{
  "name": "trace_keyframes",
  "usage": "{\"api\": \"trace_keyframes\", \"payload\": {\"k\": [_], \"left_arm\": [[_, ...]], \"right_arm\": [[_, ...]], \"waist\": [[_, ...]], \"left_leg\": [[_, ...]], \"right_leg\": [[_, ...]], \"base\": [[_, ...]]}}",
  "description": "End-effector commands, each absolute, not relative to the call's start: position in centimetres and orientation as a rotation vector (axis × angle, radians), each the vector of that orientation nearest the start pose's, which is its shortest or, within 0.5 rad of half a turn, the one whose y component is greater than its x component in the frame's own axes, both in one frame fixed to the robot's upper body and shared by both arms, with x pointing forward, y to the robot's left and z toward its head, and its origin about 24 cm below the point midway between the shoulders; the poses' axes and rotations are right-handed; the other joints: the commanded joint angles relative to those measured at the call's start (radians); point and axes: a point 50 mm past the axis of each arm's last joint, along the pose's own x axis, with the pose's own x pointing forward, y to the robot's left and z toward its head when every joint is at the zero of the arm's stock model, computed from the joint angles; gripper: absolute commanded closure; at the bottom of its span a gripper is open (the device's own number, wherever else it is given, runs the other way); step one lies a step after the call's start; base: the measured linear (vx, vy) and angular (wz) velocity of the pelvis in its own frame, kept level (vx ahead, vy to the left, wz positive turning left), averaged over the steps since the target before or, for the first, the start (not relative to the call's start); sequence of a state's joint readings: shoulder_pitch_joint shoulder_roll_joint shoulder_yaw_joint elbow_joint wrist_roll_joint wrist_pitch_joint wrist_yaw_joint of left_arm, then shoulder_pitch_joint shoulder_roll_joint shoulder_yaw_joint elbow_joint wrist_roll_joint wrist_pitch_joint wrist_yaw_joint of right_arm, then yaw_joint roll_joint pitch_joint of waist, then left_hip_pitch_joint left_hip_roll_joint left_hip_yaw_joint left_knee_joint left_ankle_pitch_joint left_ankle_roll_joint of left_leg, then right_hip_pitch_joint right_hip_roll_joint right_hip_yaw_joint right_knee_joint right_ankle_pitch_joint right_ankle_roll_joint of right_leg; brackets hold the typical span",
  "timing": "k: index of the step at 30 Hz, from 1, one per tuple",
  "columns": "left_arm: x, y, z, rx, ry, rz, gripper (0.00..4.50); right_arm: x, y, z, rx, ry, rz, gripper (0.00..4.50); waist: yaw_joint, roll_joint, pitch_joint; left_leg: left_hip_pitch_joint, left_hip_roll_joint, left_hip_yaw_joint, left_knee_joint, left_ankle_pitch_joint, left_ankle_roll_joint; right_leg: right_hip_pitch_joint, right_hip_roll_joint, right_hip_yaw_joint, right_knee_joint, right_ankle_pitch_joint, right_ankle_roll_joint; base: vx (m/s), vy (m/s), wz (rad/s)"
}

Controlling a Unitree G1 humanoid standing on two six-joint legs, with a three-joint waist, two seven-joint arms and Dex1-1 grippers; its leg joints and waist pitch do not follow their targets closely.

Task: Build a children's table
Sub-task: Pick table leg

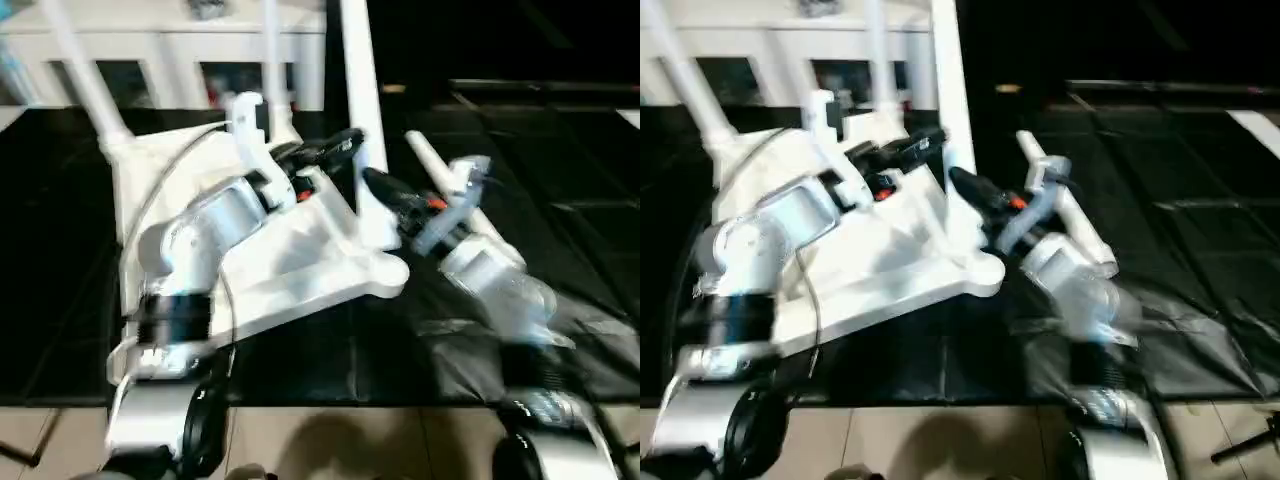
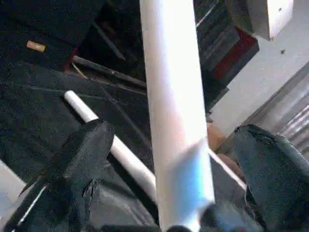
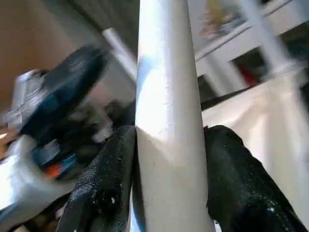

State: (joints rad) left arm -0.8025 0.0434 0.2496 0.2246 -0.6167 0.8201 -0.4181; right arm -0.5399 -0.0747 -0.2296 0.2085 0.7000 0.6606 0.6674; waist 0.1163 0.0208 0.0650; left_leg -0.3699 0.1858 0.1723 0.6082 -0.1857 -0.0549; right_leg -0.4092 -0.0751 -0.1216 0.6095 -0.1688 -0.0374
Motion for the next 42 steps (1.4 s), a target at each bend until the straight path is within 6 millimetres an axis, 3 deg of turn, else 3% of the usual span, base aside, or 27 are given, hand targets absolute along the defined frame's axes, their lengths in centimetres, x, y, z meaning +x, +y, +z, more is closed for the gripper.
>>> {"api": "trace_keyframes", "payload": {"k": [1, 7, 13, 14, 21, 22, 26, 28, 33, 37, 38, 42], "left_arm": [[35.4, 8.3, 18.2, -0.604, 0.178, -0.827, 0.00], [35.4, 7.7, 18.5, -0.700, 0.179, -0.891, 0.00], [33.4, 7.7, 20.2, -0.928, 0.029, -1.202, 0.00], [32.9, 7.8, 20.5, -0.979, 0.003, -1.275, 0.00], [32.0, 8.1, 20.5, -1.100, -0.030, -1.426, 0.00], [31.8, 8.2, 20.4, -1.116, -0.033, -1.460, 0.28], [31.6, 8.4, 20.2, -1.125, -0.029, -1.495, 0.38], [31.4, 8.6, 20.2, -1.151, -0.032, -1.519, 0.77], [30.9, 8.7, 20.1, -1.175, -0.024, -1.586, 1.10], [30.8, 8.6, 20.0, -1.175, -0.017, -1.601, 1.32], [30.7, 8.6, 20.0, -1.175, -0.014, -1.604, 1.61], [30.6, 8.5, 19.7, -1.166, 0.002, -1.609, 1.74]], "right_arm": [[31.8, -11.2, 12.9, 0.726, 0.069, 0.957, 2.68], [30.6, -11.1, 13.4, 0.750, 0.078, 1.023, 2.68], [29.0, -10.9, 13.8, 0.809, 0.085, 1.159, 2.68], [28.6, -10.8, 14.0, 0.829, 0.091, 1.203, 2.68], [27.4, -10.5, 14.0, 0.882, 0.106, 1.317, 2.68], [27.1, -10.5, 14.1, 0.890, 0.114, 1.344, 2.68], [26.8, -10.5, 14.1, 0.897, 0.127, 1.376, 2.68], [26.6, -10.6, 14.2, 0.902, 0.128, 1.389, 2.68], [26.2, -10.8, 14.4, 0.903, 0.133, 1.420, 2.68], [26.0, -10.8, 14.3, 0.897, 0.140, 1.424, 2.68], [26.0, -10.8, 14.3, 0.895, 0.142, 1.425, 2.68], [25.9, -10.8, 14.2, 0.881, 0.154, 1.421, 2.68]], "waist": [[0.005, -0.003, -0.084], [0.007, -0.005, -0.085], [0.013, -0.003, -0.083], [0.016, -0.006, -0.084], [0.022, 0.000, -0.081], [0.025, -0.001, -0.081], [0.030, 0.007, -0.082], [0.028, 0.007, -0.084], [0.028, 0.006, -0.087], [0.028, 0.005, -0.083], [0.029, 0.005, -0.083], [0.028, 0.003, -0.083]], "left_leg": [[0.003, 0.037, -0.014, -0.063, -0.092, 0.056], [0.003, 0.036, -0.016, -0.064, -0.102, 0.044], [0.002, 0.035, -0.014, -0.064, -0.107, 0.043], [0.001, 0.035, -0.013, -0.063, -0.102, 0.047], [0.007, 0.039, -0.015, -0.067, -0.123, 0.039], [0.008, 0.039, -0.015, -0.068, -0.125, 0.034], [0.009, 0.041, -0.018, -0.071, -0.119, 0.023], [0.012, 0.044, -0.018, -0.072, -0.126, 0.016], [0.006, 0.043, -0.018, -0.070, -0.091, 0.023], [0.008, 0.042, -0.016, -0.072, -0.110, 0.019], [0.009, 0.042, -0.016, -0.073, -0.113, 0.015], [0.009, 0.044, -0.018, -0.074, -0.121, 0.009]], "right_leg": [[0.067, -0.075, 0.059, -0.089, -0.276, -0.094], [0.070, -0.077, 0.058, -0.090, -0.278, -0.095], [0.070, -0.081, 0.058, -0.094, -0.291, -0.105], [0.073, -0.082, 0.059, -0.093, -0.284, -0.112], [0.067, -0.079, 0.057, -0.100, -0.319, -0.095], [0.067, -0.079, 0.057, -0.101, -0.338, -0.085], [0.067, -0.080, 0.058, -0.101, -0.337, -0.067], [0.066, -0.080, 0.058, -0.101, -0.314, -0.077], [0.072, -0.081, 0.060, -0.091, -0.234, -0.109], [0.073, -0.083, 0.059, -0.097, -0.276, -0.100], [0.073, -0.082, 0.060, -0.099, -0.292, -0.092], [0.072, -0.082, 0.060, -0.101, -0.309, -0.077]], "base": [[0.000, 0.000, 0.00], [0.000, 0.000, 0.00], [0.000, 0.000, 0.00], [0.000, 0.000, 0.00], [0.000, 0.000, 0.00], [0.000, 0.000, 0.00], [0.000, 0.000, 0.00], [0.000, 0.000, 0.00], [0.000, 0.000, 0.00], [0.000, 0.000, 0.00], [0.000, 0.000, 0.00], [0.000, 0.000, 0.00]]}}
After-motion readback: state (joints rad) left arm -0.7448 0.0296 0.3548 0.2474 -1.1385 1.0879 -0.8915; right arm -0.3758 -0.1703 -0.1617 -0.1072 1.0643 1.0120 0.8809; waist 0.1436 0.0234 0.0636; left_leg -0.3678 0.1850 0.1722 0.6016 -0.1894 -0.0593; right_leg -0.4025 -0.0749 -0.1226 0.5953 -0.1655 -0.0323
